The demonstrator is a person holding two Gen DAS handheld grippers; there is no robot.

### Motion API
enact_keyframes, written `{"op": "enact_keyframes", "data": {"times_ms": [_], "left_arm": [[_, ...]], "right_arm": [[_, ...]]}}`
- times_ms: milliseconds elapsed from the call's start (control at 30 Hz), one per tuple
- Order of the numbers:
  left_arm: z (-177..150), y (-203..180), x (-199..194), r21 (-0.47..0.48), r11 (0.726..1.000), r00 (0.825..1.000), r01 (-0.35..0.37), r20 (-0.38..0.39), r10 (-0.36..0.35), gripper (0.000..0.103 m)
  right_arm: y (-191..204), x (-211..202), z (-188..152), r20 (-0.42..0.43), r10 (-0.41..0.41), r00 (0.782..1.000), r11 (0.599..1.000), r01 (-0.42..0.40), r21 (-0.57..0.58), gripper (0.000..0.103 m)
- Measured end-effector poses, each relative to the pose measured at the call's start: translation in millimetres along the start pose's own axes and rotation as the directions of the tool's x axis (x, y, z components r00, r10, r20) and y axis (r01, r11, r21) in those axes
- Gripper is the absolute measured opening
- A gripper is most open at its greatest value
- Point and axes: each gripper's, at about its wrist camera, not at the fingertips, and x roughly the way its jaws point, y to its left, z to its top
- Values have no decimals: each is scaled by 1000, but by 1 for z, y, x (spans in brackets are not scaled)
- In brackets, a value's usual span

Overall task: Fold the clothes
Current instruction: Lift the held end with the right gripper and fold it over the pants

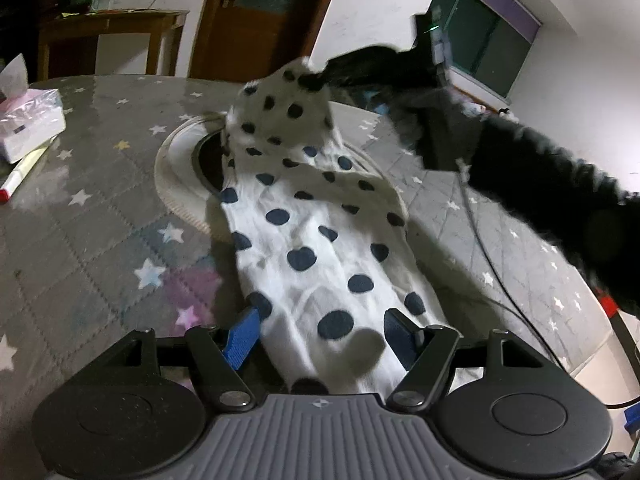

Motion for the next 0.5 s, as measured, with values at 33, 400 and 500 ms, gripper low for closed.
{"op": "enact_keyframes", "data": {"times_ms": [33,400,500], "left_arm": [[-2,0,-1,-3,1000,1000,-5,-1,5,72],[-21,2,-22,-38,998,998,-59,9,59,74],[-26,3,-25,-39,997,997,-73,8,73,74]], "right_arm": [[5,-9,0,10,14,1000,1000,-14,-7,4],[75,-117,-40,7,218,976,972,-216,-90,3],[96,-145,-61,-9,281,960,953,-281,-112,3]]}}
